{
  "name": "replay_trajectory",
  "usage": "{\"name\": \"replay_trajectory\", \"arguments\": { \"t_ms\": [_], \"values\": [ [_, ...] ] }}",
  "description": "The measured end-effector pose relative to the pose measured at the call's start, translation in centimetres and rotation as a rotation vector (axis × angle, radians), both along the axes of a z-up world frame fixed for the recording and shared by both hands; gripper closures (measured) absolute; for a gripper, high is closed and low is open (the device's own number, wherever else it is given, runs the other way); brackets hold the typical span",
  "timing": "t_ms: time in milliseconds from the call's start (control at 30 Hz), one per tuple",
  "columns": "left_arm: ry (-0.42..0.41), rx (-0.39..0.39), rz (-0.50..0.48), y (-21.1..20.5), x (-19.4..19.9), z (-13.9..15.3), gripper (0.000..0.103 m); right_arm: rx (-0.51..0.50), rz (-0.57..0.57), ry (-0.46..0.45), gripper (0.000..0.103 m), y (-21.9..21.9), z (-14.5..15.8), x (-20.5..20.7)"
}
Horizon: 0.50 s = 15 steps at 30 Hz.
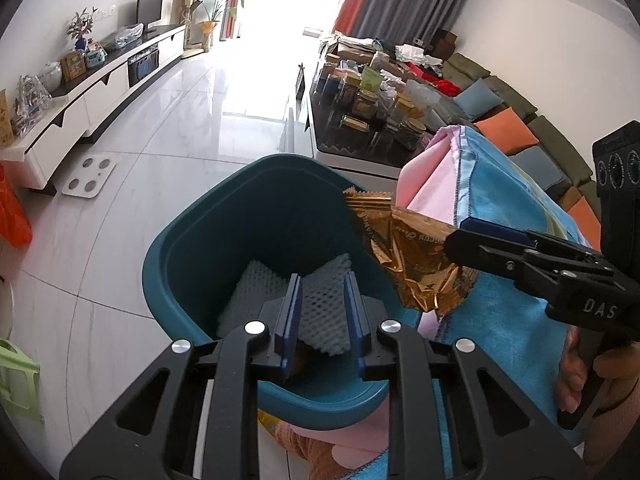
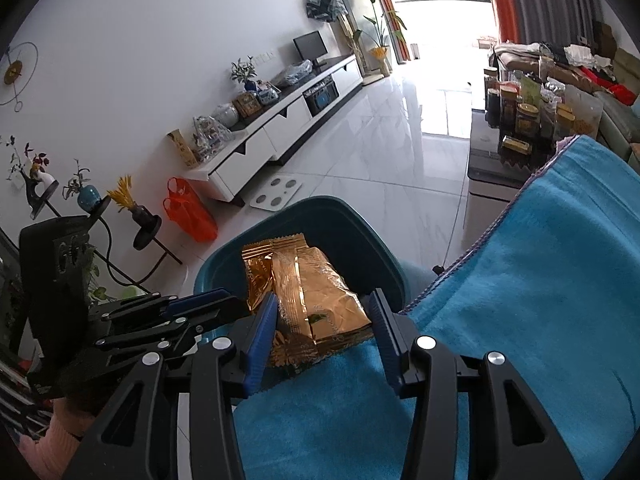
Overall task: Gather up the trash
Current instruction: 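Open the left tool over the bin while the right tool opens to drop the wrapper, then swing both tools back over the table toward the remaining trash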
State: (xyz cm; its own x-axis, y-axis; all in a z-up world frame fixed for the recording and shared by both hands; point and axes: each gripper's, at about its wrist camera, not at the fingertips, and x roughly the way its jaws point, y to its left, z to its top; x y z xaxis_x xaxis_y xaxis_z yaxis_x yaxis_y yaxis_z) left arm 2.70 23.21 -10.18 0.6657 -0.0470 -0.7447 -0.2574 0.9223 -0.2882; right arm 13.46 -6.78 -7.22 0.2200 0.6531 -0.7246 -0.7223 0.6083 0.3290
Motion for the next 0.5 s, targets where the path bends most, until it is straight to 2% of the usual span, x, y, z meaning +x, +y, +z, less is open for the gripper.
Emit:
{"name": "replay_trajectory", "arguments": {
  "t_ms": [200,267,367,500],
  "values": [
    [-0.012,-0.002,0.021,0.2,-0.4,0.2,0.082,-0.014,-0.012,0.019,0.054,0.5,-0.4,0.5],
    [-0.02,0.002,0.023,0.2,-0.6,0.4,0.082,-0.014,-0.015,0.024,0.048,0.4,-0.5,0.8],
    [-0.029,0.003,0.027,0.0,-0.8,0.6,0.082,-0.006,-0.022,0.027,0.047,0.2,-0.5,0.9],
    [-0.046,0.012,0.016,-0.7,-1.3,0.8,0.075,0.01,-0.026,0.025,0.047,-0.5,-0.2,0.7]
  ]
}}
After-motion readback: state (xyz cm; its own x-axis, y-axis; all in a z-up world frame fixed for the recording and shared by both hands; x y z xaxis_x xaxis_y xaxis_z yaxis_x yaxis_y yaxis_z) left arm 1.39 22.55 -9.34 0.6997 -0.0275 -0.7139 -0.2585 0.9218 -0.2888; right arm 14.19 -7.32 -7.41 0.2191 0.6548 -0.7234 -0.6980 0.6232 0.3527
